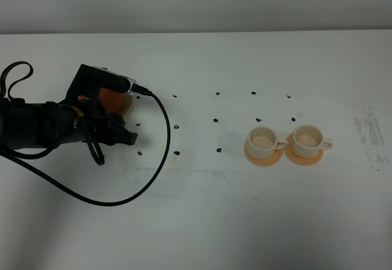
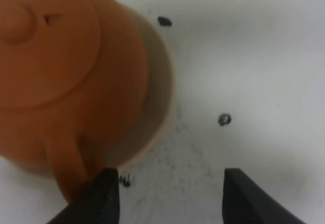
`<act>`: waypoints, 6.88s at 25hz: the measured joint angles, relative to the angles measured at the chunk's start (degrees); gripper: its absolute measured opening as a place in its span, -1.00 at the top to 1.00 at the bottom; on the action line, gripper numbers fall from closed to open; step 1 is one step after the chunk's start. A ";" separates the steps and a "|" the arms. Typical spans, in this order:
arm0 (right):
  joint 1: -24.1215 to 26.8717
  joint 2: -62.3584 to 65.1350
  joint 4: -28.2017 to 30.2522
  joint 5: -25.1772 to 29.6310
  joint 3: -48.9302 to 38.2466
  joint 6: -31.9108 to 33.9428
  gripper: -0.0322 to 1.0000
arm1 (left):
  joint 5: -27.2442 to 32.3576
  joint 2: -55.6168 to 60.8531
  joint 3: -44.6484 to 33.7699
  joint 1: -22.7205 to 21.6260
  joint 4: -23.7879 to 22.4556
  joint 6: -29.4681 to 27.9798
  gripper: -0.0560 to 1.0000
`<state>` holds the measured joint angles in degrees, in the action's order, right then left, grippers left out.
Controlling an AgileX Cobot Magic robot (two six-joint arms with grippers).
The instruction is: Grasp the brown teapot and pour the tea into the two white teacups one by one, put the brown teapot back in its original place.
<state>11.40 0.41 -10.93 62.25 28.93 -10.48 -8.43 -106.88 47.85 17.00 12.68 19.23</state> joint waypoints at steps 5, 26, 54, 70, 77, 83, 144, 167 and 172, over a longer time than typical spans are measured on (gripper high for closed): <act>0.00 0.00 0.00 0.00 0.00 0.00 0.11 | 1.76 0.00 0.00 -1.23 0.00 2.59 -0.02; 0.00 0.00 0.00 0.00 0.00 0.00 0.11 | 6.09 0.68 -0.04 -3.38 -3.81 5.63 -0.02; 0.00 0.00 0.00 0.00 0.00 0.00 0.11 | 28.03 4.10 11.60 -6.88 -15.17 -6.21 -0.02; 0.00 0.00 0.00 0.00 0.00 0.00 0.11 | 26.37 -3.00 17.11 -6.88 -9.25 -6.32 0.00; 0.00 0.00 0.00 0.00 0.00 0.00 0.11 | 26.42 -3.93 17.11 -6.88 -9.19 -6.36 0.07; 0.00 0.00 0.00 0.00 0.00 0.00 0.11 | 26.10 -4.06 17.11 -6.88 -9.19 -6.36 0.07; 0.00 0.00 0.00 0.00 0.00 0.00 0.11 | 41.27 -11.25 45.76 9.57 -9.40 11.85 0.66; 0.00 0.00 0.00 0.00 0.00 0.00 0.11 | 46.33 -15.56 51.31 14.87 -12.36 40.32 0.66; 0.00 0.00 0.00 0.00 0.00 0.00 0.11 | 41.74 -15.56 49.95 14.99 -12.24 45.71 0.66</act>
<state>11.40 0.41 -10.93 62.25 28.93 -10.48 33.31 -122.43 97.80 31.99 0.44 64.94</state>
